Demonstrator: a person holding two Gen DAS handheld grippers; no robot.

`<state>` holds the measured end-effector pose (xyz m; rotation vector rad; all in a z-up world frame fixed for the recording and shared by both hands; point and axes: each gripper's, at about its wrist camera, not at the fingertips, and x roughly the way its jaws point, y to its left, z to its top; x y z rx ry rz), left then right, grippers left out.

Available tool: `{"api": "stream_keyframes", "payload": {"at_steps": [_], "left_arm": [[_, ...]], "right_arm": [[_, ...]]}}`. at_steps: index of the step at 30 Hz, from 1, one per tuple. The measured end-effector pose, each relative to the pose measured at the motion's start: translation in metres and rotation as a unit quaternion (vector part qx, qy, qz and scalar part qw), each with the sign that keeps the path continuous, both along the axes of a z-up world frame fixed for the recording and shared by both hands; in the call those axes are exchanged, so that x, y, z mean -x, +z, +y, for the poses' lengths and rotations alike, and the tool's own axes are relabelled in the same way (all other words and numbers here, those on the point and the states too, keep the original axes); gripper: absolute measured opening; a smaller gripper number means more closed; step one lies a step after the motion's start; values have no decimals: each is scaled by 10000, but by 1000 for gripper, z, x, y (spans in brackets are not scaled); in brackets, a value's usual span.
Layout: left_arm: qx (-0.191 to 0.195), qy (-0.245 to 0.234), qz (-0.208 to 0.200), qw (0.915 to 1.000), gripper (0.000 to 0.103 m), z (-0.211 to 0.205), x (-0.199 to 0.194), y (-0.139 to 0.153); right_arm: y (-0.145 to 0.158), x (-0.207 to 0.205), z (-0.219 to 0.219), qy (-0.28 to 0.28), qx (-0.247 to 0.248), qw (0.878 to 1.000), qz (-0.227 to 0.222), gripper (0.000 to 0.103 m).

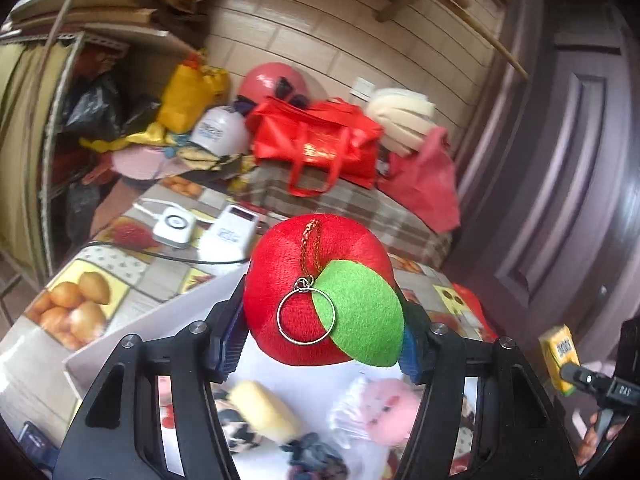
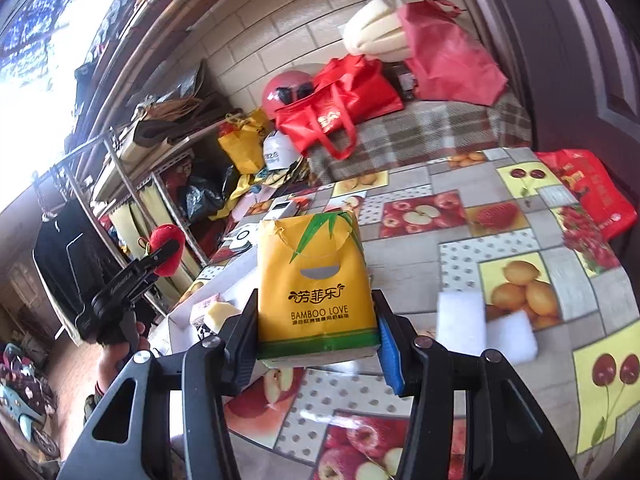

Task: Organize soft objects
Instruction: 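Carry the apple plush with the left tool while the right tool carries the tissue pack to the box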

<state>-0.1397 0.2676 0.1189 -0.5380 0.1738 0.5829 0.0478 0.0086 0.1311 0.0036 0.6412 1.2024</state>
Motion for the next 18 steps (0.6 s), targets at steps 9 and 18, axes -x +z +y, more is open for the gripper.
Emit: {"api": "stream_keyframes", "payload": {"at_steps": [9,18], "left_arm": [[317,713,-98,9969,62,40,40,-14],[407,444,30,9982,62,38,29,-21]], "right_arm": [[-42,15,65,222,1188,9926,-89,51],[-71,43,155,801,1484,9856,-114,51]]}}
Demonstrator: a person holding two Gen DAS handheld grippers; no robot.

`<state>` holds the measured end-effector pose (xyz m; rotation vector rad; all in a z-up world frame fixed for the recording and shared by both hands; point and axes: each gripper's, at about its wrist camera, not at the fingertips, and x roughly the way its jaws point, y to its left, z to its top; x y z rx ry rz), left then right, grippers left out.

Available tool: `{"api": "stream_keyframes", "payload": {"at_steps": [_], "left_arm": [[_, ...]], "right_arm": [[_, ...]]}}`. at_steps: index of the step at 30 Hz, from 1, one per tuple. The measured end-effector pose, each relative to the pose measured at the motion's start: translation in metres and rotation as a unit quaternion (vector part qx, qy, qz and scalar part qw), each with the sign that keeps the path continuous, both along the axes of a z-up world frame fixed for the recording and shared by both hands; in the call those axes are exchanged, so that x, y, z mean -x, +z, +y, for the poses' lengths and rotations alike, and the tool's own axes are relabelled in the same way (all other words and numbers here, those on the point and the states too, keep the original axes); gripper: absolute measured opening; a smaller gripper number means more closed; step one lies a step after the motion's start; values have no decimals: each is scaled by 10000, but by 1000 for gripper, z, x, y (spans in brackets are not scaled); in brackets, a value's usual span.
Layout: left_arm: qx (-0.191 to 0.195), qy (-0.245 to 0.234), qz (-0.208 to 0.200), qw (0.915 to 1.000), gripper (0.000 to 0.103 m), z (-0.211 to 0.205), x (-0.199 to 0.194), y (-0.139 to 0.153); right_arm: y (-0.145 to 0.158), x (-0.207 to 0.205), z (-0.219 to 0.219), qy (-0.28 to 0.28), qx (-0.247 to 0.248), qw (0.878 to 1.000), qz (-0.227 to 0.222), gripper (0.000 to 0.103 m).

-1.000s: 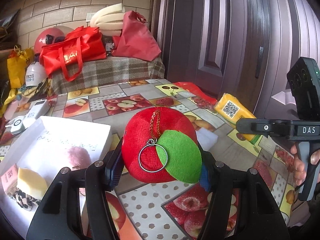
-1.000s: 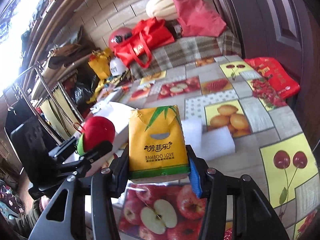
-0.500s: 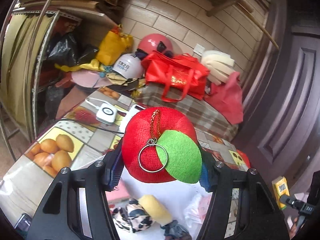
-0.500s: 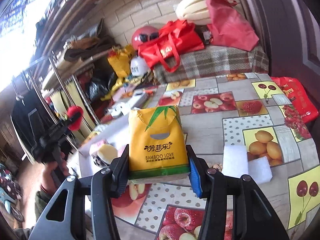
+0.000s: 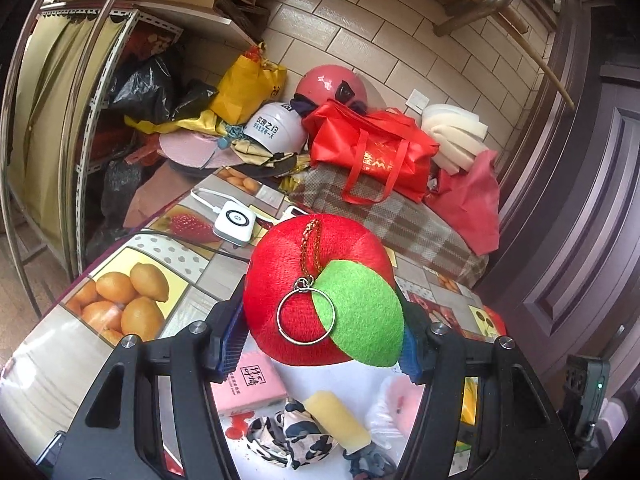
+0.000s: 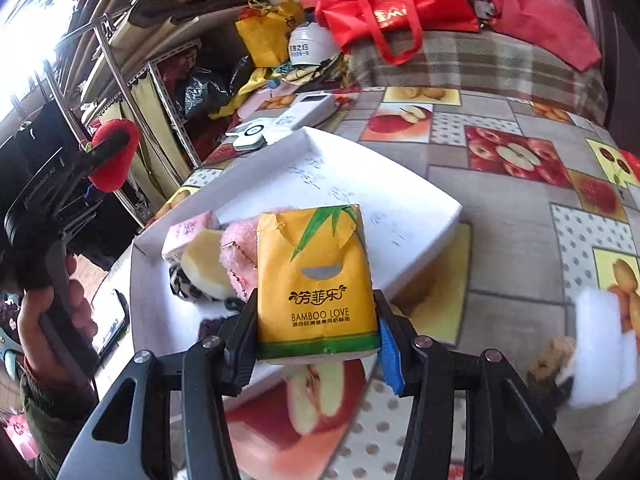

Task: Organize soft objects
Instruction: 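Carry the apple plush with the left tool while the right tool carries the tissue pack to the box, then open the left tool to drop the apple plush while the right tool drops the tissue pack in the box, then move both tools back over the white foam blocks on the table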

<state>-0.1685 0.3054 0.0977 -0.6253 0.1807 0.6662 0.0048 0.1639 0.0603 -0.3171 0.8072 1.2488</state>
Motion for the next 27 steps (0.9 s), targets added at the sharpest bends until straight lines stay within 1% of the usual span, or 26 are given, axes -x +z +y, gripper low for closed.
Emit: {"api": "stream_keyframes", "payload": {"at_steps": [2,4,5,6,7,8,10,12,16,19,21,23,25,27], "left_arm": [[41,-97,82,9999,62,0,-6,-3],[61,-190,189,9996,63,-1,-13,-6],[65,-226,258,9994,63,-2,-17,-9],[73,-238,331,9991,67,-3,-20,-10],[89,-246,395,9989,67,-3,-23,-12],[95,-236,465,9986,69,-5,-26,-13],[109,-209,532,9983,82,-6,-30,-16],[122,-133,594,9981,103,-7,-30,-18],[14,-13,542,9985,103,-11,-27,-15],[-118,-5,373,9992,103,-17,-24,-10],[-241,-79,297,9992,103,-24,-25,-5],[-390,-226,249,9987,103,-34,-28,1],[-519,-508,165,9972,103,-49,-34,9],[-666,-895,82,9937,103,-68,-43,16]], "right_arm": [[2,4,24,58,-48,10000,-57,51],[2,6,39,63,-131,9999,-65,53],[2,5,40,70,-174,9998,17,64],[4,2,36,18,-322,9994,151,90],[8,1,28,-47,-532,9984,205,98],[13,1,19,-78,-746,9970,172,103],[27,4,-2,-155,-1050,9943,-15,103],[41,1,-29,-251,-1341,9906,-67,103],[69,-7,-102,-578,-2011,9779,3,103],[87,-15,-169,-1051,-2508,9622,-170,103],[95,-24,-212,-1534,-2802,9470,-330,103],[98,-34,-246,-2059,-3002,9304,-435,103],[99,-42,-275,-2508,-3212,9119,-485,103],[98,-46,-294,-2819,-3354,8974,-518,103]]}}
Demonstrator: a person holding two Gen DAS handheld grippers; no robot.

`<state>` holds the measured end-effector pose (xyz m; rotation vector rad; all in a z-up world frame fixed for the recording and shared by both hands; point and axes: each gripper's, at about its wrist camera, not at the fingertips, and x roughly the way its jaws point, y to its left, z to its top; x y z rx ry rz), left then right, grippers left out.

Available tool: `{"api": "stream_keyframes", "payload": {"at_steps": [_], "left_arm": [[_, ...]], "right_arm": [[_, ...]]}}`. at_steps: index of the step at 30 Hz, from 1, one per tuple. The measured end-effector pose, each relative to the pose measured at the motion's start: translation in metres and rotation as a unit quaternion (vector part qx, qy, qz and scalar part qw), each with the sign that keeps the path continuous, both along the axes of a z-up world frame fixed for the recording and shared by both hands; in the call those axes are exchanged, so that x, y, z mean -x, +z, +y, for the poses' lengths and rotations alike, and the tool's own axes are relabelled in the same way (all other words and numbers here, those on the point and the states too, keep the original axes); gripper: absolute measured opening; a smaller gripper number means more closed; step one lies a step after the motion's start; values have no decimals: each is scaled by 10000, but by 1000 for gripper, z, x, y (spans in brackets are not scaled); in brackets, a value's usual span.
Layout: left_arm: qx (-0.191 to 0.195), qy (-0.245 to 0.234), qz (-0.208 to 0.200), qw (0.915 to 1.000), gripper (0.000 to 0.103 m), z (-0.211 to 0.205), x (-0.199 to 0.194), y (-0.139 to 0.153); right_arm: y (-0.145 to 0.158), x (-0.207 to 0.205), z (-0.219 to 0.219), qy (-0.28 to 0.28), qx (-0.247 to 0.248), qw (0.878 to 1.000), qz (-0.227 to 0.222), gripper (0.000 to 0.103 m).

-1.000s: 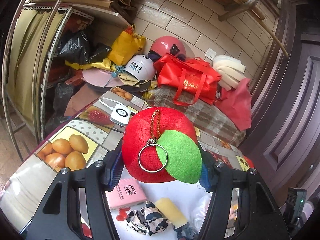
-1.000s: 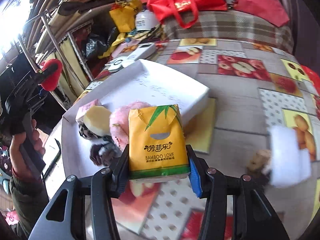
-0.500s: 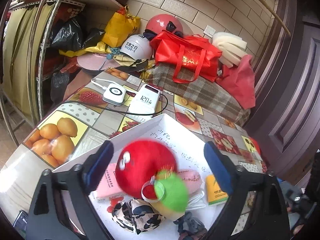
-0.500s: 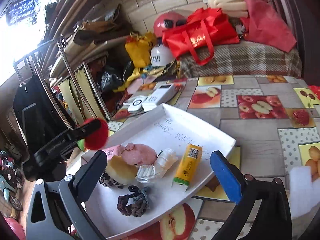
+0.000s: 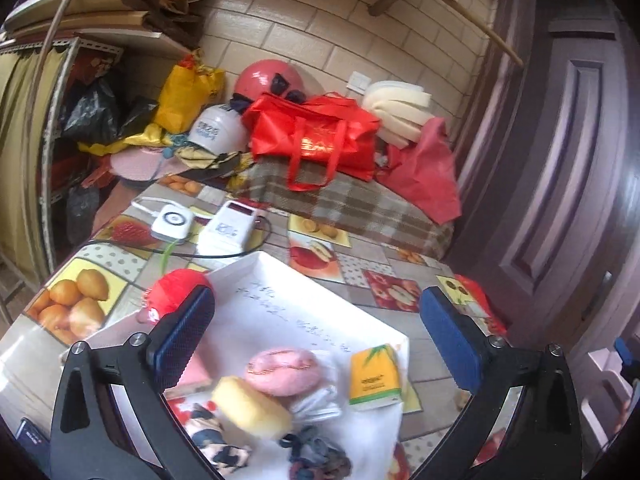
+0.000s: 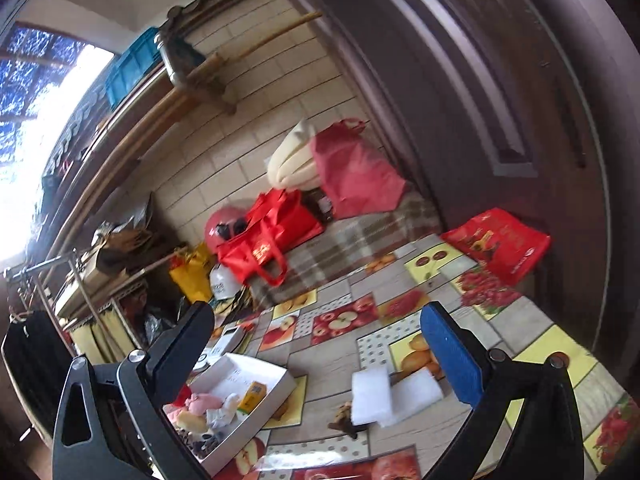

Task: Organize soft objects
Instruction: 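Move both tools back over the white foam blocks on the table, then grasp one white foam block with the right tool while the left tool grasps the other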

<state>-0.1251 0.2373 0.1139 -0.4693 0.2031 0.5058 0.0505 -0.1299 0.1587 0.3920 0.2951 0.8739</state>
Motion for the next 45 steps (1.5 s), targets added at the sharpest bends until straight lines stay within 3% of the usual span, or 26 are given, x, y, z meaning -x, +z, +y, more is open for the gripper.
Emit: {"api": "stream_keyframes", "payload": {"at_steps": [3,6,8,10,12,13,16,19,25,31,34,38,40,43,45], "left_arm": [[-230,-762,119,9968,103,-38,-26,6],[-423,-1697,522,9832,103,-91,-64,-3],[-341,-2424,892,9655,103,-126,-92,-20],[-261,-3149,1362,9389,103,-163,-117,-43],[-491,-3597,1854,9131,103,-196,-133,-62],[-687,-3691,2031,9043,103,-211,-136,-69],[-1004,-3830,2426,8857,102,-238,-144,-89],[-1053,-3879,2693,8752,102,-248,-151,-102],[-764,-3805,2502,8870,102,-234,-148,-102],[-464,-3156,2061,9251,103,-202,-142,-91],[-184,-2875,1968,9372,103,-183,-140,-91],[203,-2695,1965,9425,103,-165,-141,-95],[304,-2661,1972,9431,103,-161,-141,-96],[345,-2655,1988,9427,103,-160,-143,-97],[341,-2665,1994,9424,103,-159,-144,-98]], "right_arm": [[-3,-3,-10,-235,-116,9997,24,103],[-8,-7,-13,-445,-75,9990,64,103],[-14,-12,-13,-497,44,9986,177,103],[-22,-18,-15,-495,120,9981,335,103],[-30,-24,-13,-528,227,9971,492,103],[-35,-28,-12,-546,299,9964,576,103],[-47,-38,-8,-573,505,9934,855,103],[-59,-50,2,-499,834,9892,1101,103],[-85,-74,45,-294,1736,9775,1165,103],[-114,-80,116,352,2969,9491,990,103],[-124,-71,143,498,3362,9374,757,103],[-137,-66,162,423,3843,9204,577,103],[-140,-63,163,393,3906,9185,474,103],[-139,-60,160,323,3906,9193,353,89],[-137,-61,158,253,3893,9203,292,69]]}}
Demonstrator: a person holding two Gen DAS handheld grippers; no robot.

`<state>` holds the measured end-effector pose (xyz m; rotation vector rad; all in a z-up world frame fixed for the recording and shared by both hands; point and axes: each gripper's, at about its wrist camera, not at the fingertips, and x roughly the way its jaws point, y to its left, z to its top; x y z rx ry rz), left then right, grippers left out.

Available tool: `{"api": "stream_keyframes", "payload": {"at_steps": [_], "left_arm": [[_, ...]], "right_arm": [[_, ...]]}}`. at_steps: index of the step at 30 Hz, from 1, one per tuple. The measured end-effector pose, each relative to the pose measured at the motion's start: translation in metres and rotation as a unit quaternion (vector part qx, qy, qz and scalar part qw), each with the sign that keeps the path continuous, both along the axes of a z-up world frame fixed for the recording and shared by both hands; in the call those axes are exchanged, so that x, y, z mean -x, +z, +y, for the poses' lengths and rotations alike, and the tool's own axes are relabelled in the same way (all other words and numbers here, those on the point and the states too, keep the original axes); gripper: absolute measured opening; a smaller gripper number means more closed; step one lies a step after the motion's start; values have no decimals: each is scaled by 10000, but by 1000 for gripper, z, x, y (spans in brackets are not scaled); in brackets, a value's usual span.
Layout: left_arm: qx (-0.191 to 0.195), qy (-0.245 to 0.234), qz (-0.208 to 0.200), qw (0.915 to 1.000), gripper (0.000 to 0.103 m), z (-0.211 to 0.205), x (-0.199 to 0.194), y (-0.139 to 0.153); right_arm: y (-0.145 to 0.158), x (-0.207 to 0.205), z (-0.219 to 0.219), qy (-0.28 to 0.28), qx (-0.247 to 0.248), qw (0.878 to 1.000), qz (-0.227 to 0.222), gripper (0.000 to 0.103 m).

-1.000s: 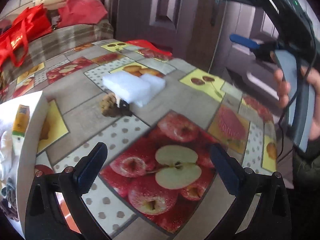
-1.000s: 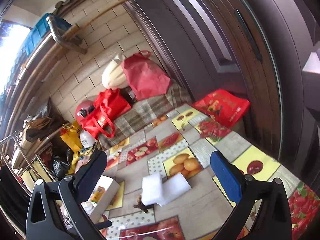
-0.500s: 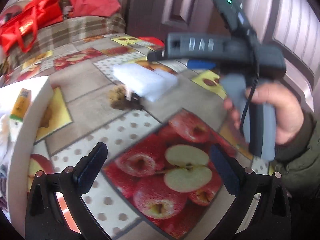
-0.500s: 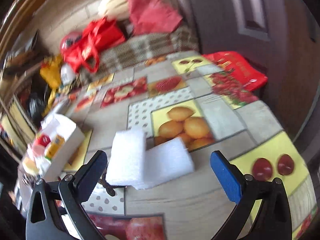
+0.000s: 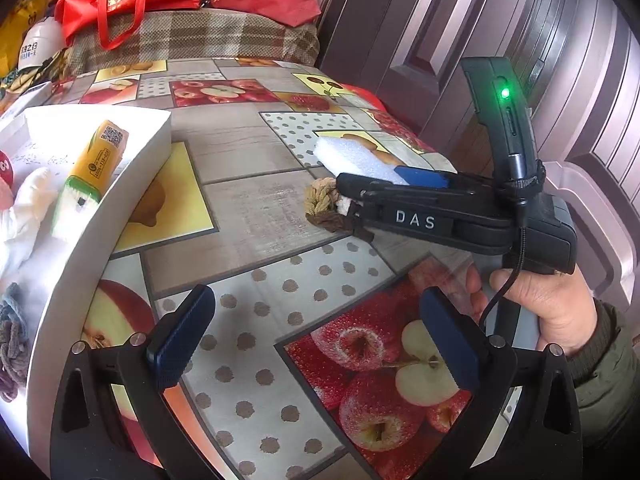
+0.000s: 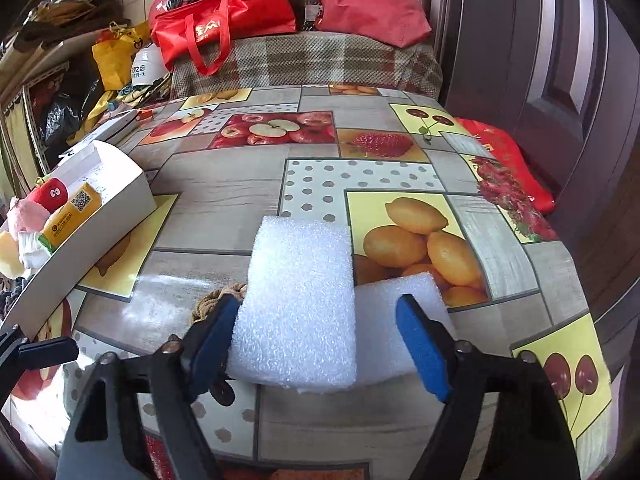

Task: Organize soft objects
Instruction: 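Grasp one white foam block with the right tool while the left tool grasps the other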

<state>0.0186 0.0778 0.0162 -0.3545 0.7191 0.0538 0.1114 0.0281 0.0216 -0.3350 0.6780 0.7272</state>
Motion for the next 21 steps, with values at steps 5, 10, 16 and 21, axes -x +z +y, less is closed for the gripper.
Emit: {"api": "stream_keyframes", "payload": {"at_steps": [5,10,16,21], "left_arm": [[61,17,22,10000,103,1,1,-1],[163,57,45,9998,103,5,0,-3],[200,37,56,9998,103,6,0,-4],[217,-128,37,9997,103,3,-2,-4]], "right_arm": [[5,-5,-6,-17,-259,9996,92,50],[15,-5,-23,-108,-764,9969,175,50],[34,-7,-70,-500,-1430,9884,112,50],[28,-24,-124,-1116,-1546,9813,269,50]]}}
